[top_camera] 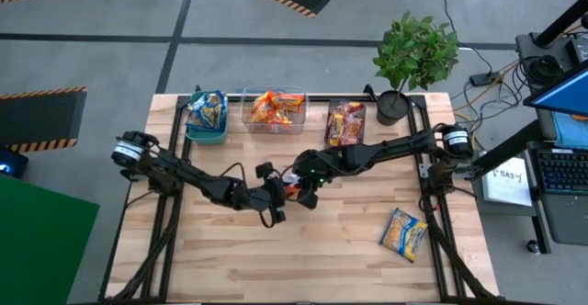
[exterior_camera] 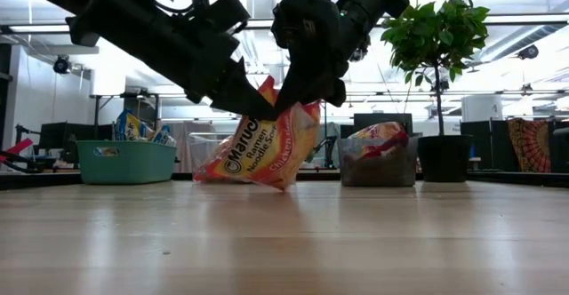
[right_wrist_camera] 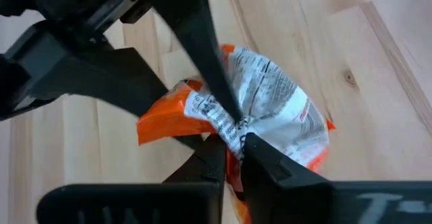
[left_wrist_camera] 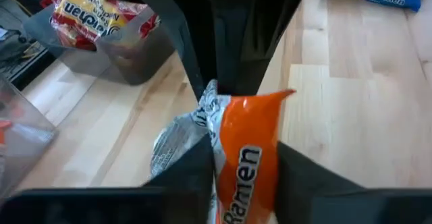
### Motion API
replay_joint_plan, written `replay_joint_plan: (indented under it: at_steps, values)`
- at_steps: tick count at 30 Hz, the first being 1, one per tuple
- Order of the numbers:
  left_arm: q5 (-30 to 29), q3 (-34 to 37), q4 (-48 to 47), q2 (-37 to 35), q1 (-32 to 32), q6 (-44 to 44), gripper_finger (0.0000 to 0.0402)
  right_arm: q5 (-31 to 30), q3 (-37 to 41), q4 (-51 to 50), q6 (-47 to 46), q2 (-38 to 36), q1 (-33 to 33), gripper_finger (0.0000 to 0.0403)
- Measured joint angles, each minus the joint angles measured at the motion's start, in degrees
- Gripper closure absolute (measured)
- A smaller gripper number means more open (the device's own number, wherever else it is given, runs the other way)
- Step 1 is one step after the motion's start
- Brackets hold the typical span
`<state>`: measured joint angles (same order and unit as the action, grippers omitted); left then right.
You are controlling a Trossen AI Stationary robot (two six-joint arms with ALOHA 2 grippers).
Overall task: Sort Maruchan noodles
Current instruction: Put the orange noodle pack into the transparent bin
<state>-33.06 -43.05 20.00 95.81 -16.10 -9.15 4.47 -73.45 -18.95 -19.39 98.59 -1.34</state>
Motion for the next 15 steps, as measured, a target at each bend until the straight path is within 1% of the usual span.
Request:
replay_joint_plan:
  at_steps: [4, 5, 7, 11, 15]
  values:
    - [0.57, 0.0, -0.1, 0.0, 0.0, -2.36, 0.0375, 0.04, 0.0, 0.06, -0.12, 0.0, 0.0, 0.0337]
    - [0.98, 0.0, -0.1, 0.0, -0.01, -2.98, 0.0388, 0.04, 0.0, 0.0, -0.07, -0.1, 0.0, 0.0324]
    - [1.03, 0.0, -0.14, 0.0, -0.08, -4.54, 0.0395, 0.03, 0.0, 0.0, 0.6, -0.32, 0.0, 0.0296]
    - [1.21, 0.06, -0.1, -0.02, -0.41, -8.08, 0.0391, 0.0, 0.0, -0.31, 2.77, -2.29, 0.0, 0.0242]
    - [1.4, 0.37, -0.1, -0.04, -0.49, -12.6, 0.04, 0.04, -0.07, -1.14, 6.12, -5.36, 0.0, 0.0198]
